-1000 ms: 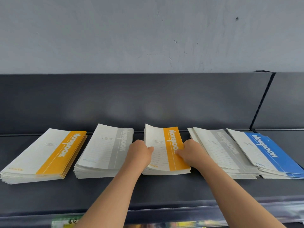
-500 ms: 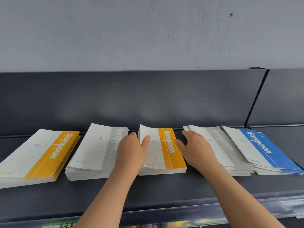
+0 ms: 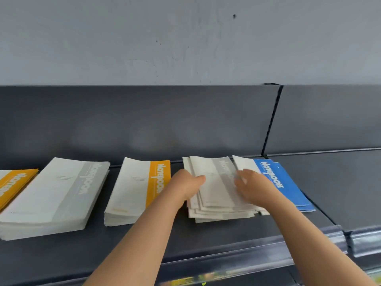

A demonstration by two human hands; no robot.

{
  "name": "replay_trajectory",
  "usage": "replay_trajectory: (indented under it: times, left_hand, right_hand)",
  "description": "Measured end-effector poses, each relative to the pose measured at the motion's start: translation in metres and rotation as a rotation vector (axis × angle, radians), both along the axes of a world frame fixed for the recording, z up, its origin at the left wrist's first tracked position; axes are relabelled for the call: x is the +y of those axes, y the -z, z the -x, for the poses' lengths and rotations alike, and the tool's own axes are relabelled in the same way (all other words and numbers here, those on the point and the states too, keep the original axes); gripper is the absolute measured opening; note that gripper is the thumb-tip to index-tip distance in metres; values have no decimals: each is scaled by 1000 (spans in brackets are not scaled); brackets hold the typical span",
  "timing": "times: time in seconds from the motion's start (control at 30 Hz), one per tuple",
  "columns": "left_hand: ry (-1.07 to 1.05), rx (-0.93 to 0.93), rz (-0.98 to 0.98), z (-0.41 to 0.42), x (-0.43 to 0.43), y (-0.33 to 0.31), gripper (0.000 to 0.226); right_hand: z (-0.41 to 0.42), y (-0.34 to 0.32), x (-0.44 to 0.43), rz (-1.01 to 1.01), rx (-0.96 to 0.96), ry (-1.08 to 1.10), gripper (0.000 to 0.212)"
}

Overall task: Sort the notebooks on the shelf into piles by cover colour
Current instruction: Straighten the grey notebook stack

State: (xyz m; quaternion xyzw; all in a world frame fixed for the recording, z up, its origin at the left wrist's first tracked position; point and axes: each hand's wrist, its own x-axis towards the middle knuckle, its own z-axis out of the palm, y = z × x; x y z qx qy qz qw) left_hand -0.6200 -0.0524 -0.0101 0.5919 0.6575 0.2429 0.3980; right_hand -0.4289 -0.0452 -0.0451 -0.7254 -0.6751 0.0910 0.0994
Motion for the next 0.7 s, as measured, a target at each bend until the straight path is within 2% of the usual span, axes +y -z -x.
replay_trajectory:
  times: [0.1, 0.23, 0.3, 0.37, 0.47, 0.57, 0.63, 0.7]
  left_hand:
    - [-82, -47, 14, -16, 13, 5, 51]
    - [-220, -235, 67, -27, 23, 9, 23]
    - [-238, -277, 106, -32, 24, 12, 34]
    - [-226, -239, 141, -37, 25, 17, 49]
    - [-263, -196, 80, -41, 22, 24, 45]
    - [-260, -302, -36, -39, 11, 22, 34]
    - [-250, -385, -131, -35, 2, 17, 33]
    - [-239, -439, -230, -30, -6, 13, 32]
  right_hand:
    - [-20, 10, 5, -16, 46, -34, 21]
    - [-36, 17, 7, -67, 6, -98, 27]
    - [-43, 19, 8, -69, -9, -134, 26]
    - [-49, 18, 9, -59, -5, -173, 28]
    - [-59, 15, 11, -33, 30, -191, 32]
    - [-66, 12, 13, 5, 18, -163, 34]
    - [-66, 6, 15, 39, 110, -140, 32]
    - [-62, -4, 16, 47, 413, -140, 39]
